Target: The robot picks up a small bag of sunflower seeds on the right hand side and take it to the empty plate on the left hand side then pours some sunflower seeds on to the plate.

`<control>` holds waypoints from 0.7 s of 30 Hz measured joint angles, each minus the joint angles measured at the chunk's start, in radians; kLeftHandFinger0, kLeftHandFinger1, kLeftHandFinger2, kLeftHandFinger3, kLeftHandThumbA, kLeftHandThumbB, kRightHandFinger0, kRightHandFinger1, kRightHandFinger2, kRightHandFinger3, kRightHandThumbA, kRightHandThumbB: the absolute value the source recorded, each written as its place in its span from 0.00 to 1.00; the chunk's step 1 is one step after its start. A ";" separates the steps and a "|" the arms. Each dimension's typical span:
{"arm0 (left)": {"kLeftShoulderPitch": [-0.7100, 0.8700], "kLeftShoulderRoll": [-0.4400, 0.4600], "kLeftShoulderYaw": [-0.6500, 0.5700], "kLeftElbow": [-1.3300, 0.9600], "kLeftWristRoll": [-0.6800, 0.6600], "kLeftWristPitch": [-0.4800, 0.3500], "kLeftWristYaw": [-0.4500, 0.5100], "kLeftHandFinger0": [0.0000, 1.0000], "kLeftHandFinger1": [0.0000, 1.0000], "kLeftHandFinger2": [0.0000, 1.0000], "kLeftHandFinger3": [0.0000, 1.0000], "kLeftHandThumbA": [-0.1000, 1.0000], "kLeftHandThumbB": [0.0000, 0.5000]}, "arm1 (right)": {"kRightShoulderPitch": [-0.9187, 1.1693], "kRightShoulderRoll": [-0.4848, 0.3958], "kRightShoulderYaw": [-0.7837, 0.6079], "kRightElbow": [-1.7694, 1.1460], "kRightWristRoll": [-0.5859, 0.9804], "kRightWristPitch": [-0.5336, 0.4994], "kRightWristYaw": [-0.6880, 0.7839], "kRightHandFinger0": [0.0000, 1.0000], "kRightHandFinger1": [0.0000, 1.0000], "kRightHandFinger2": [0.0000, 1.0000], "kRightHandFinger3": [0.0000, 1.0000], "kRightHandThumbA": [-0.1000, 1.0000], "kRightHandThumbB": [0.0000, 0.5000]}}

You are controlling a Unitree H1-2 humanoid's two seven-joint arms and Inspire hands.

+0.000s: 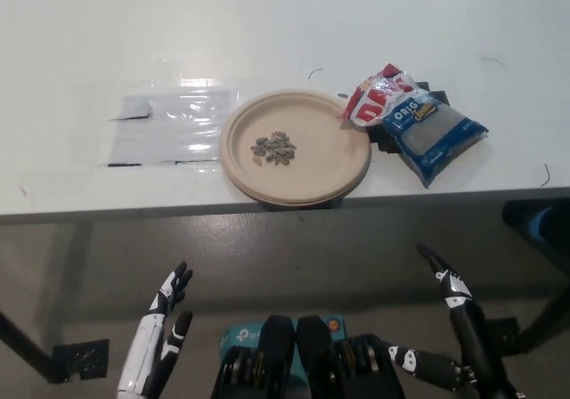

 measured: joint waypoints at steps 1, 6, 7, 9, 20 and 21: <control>0.000 0.000 0.000 0.000 0.000 0.000 0.000 1.00 1.00 1.00 1.00 1.00 0.45 | -0.001 0.000 0.000 0.000 0.002 0.000 0.000 1.00 1.00 1.00 1.00 1.00 0.63; 0.001 0.000 0.000 0.000 0.000 0.000 0.000 1.00 1.00 1.00 1.00 1.00 0.45 | -0.002 0.000 0.000 0.000 0.009 -0.003 0.001 1.00 1.00 1.00 1.00 1.00 0.62; 0.000 0.000 0.001 0.000 0.000 0.000 0.000 1.00 1.00 1.00 1.00 1.00 0.43 | -0.002 0.000 0.000 0.000 0.010 -0.003 0.002 1.00 1.00 1.00 1.00 1.00 0.60; 0.000 0.000 0.001 0.000 0.000 0.000 0.000 1.00 1.00 1.00 1.00 1.00 0.42 | -0.002 0.000 0.000 -0.001 0.012 -0.004 0.002 1.00 1.00 1.00 1.00 1.00 0.60; -0.018 0.000 0.004 0.000 0.001 0.000 0.000 1.00 1.00 1.00 1.00 1.00 0.44 | -0.028 0.000 0.000 -0.001 0.019 -0.006 0.005 1.00 1.00 1.00 1.00 1.00 0.59; -0.020 0.000 0.006 0.000 0.002 0.000 0.000 1.00 1.00 1.00 1.00 1.00 0.43 | -0.032 0.000 0.000 -0.001 0.020 -0.006 0.007 1.00 1.00 1.00 1.00 1.00 0.59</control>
